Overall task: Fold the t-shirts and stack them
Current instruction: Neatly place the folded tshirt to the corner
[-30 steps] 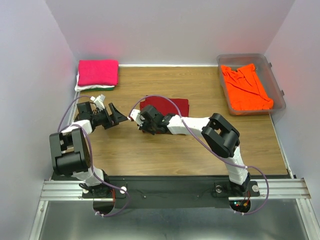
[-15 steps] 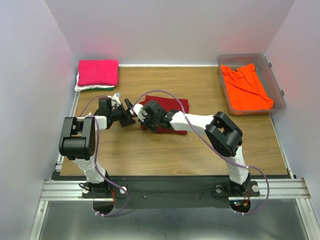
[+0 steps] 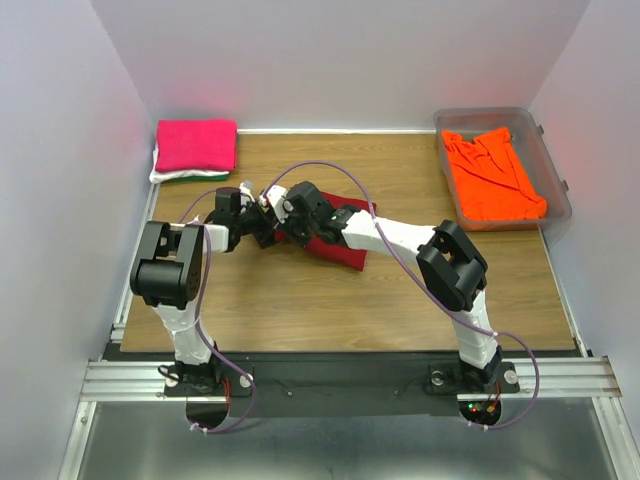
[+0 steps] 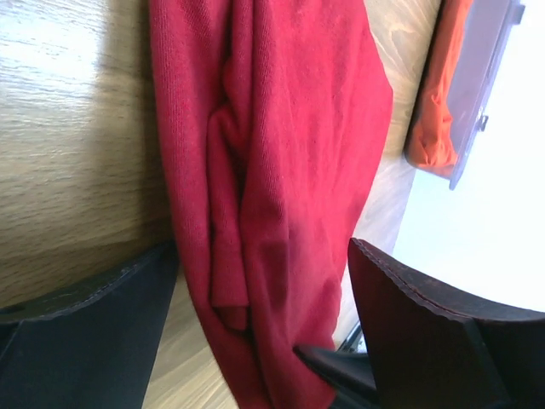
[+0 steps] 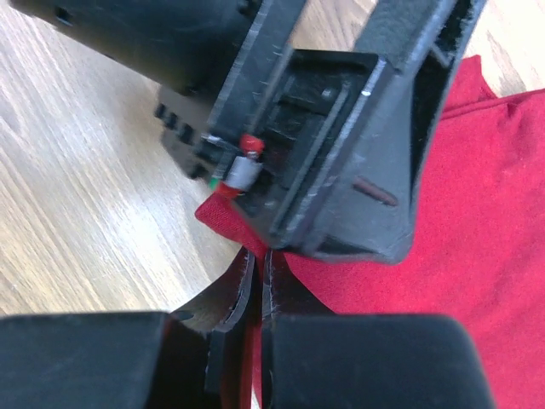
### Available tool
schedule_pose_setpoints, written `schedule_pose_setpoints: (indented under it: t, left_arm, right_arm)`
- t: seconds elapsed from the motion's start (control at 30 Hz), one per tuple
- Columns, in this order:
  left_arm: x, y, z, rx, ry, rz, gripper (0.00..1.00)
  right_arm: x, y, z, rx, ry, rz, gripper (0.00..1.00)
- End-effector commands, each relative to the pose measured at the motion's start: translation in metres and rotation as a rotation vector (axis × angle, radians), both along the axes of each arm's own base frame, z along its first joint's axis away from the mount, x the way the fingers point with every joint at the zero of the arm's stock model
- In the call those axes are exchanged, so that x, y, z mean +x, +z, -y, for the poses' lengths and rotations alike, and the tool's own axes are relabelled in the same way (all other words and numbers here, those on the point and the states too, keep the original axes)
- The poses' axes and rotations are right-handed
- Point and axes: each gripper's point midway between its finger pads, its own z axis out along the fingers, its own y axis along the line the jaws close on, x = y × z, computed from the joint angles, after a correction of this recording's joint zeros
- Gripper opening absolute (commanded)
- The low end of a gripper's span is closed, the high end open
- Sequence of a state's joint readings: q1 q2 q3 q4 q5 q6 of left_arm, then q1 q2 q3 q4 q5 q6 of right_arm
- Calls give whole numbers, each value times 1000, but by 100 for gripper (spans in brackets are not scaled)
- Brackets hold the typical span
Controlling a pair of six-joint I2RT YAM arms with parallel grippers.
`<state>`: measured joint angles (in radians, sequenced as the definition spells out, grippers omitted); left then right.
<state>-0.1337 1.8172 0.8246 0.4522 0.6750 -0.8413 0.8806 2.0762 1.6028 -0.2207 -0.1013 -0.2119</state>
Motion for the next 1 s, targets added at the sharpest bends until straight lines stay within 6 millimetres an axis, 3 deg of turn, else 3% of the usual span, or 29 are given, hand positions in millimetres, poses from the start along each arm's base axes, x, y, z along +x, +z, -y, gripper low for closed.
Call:
schedule_pose_setpoints:
  t: [0.0, 0.2, 0.37, 0.4, 0.6, 0.67, 0.7, 0.73, 0.8, 0.87, 0.9, 0.97]
  left_arm:
    - [11, -21, -4, 66, 81, -63, 88]
    - [37, -19, 1, 94, 96, -1, 75]
    - [38, -18, 9, 74, 84, 20, 59]
    - [39, -19, 12, 70, 71, 24, 51]
    - [47, -18, 12, 132, 24, 48, 34]
    - [50, -17, 5, 189, 19, 59, 25]
    - [55, -11, 3, 224, 10, 71, 12]
    - [62, -11, -7, 316, 2, 114, 4]
    - [75, -6, -18, 441, -40, 159, 0]
    - [88, -3, -24, 516, -73, 159, 0]
    - [91, -7, -32, 576, -78, 147, 0]
    - [100, -6, -41, 651, -105, 173, 0]
  right_arm:
    - [6, 48, -14, 106, -14, 34, 1]
    - [6, 43, -15, 105, -14, 23, 1]
    - [9, 38, -14, 94, -27, 27, 1]
    - [9, 38, -14, 91, -26, 28, 1]
    - [15, 33, -16, 89, -47, 25, 2]
    - [16, 37, -17, 99, -49, 23, 13]
    - [16, 38, -15, 107, -54, 15, 25]
    - [20, 46, -10, 121, -67, 19, 51]
    - [30, 50, 2, 130, -102, 14, 76]
    - [40, 48, 16, 126, -138, 9, 85]
    - [46, 49, 24, 130, -155, 5, 94]
    - [62, 61, 48, 157, -203, 1, 100]
